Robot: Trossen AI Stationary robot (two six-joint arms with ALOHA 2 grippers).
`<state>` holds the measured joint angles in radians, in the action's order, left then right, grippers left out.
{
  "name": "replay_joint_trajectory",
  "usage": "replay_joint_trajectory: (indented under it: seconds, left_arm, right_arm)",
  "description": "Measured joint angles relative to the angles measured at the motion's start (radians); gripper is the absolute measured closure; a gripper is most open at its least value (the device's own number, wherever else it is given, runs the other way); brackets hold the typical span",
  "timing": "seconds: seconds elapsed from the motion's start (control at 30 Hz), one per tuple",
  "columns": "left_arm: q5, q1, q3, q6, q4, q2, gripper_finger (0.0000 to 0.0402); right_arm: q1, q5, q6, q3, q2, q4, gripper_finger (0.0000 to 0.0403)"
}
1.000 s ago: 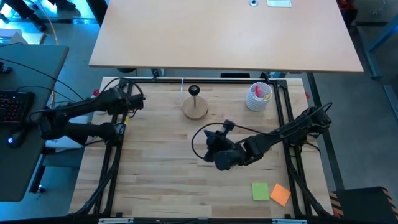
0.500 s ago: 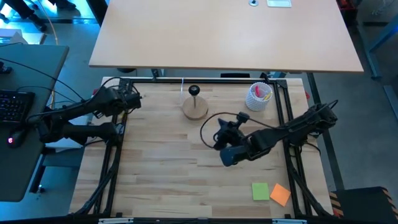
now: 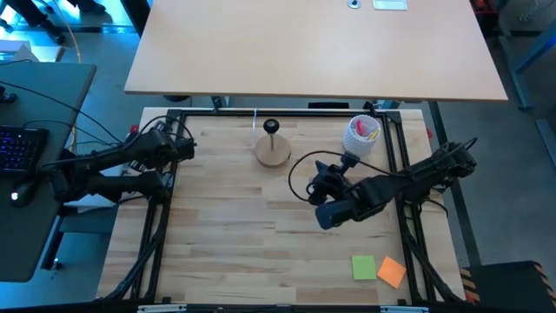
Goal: Screw lightbulb
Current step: Remove the lightbulb from the brown lamp
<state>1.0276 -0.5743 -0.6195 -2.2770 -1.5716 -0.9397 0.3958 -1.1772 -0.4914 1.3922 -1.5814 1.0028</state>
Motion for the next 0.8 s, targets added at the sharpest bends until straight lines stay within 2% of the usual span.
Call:
replay_joint_trajectory:
  seconds: [0.37,0.53,0.8]
  left_arm:
    - [0.014,-0.108,0.002,0.079,0.015,-0.003,0.016]
    - [0.005,-0.198,0.002,0.11,0.03,-0.002,0.0161]
    - [-0.043,-0.395,0.002,0.438,0.161,-0.002,0.0161]
  right_arm:
    - [0.0,0.011,-0.006,0.0,0.0,0.006,0.0402]
    - [0.0,0.045,-0.018,0.0,0.0,0.003,0.0402]
    - [0.0,0.045,-0.032,0.0,0.0,0.007,0.0402]
